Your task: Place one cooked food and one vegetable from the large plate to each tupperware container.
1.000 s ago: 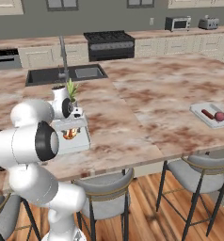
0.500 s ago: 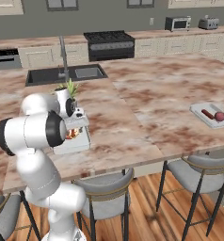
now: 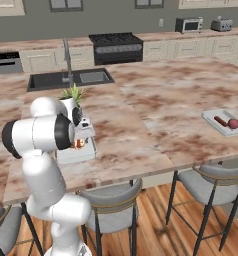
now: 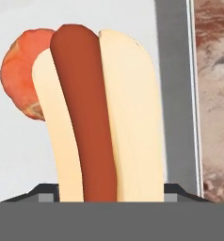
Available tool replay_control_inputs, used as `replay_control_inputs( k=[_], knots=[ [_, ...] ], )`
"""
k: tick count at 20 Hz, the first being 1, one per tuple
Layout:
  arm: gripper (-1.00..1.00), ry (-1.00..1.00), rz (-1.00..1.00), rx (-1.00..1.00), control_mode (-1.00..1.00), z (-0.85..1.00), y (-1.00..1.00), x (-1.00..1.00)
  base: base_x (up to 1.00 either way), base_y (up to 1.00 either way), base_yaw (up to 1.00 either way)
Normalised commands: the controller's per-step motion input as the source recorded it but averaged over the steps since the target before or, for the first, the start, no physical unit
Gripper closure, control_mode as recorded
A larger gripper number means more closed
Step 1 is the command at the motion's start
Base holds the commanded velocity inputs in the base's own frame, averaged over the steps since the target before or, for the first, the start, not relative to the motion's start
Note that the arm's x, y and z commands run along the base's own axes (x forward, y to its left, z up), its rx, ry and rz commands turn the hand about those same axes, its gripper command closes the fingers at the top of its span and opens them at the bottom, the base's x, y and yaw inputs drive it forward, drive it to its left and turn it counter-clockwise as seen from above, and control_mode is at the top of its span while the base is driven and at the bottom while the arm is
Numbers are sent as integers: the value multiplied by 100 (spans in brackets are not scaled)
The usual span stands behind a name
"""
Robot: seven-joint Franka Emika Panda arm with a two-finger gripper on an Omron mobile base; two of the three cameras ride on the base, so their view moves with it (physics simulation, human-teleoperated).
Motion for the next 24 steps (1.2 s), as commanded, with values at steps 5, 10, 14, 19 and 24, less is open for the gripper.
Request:
replay_control_inputs(
  k=[5,10,14,19,24],
  knots=[
    [100,0,0,-1,-100,-29,0,0,0,0,0],
    [100,-3,0,0,-100,-4,0,0,0,0,0],
    [-100,0,0,0,-100,0,0,0,0,0,0],
    [-100,0,0,0,-100,0,0,0,0,0,0],
    [-100,0,-4,0,-100,0,-12,12,0,0,0]
  ],
)
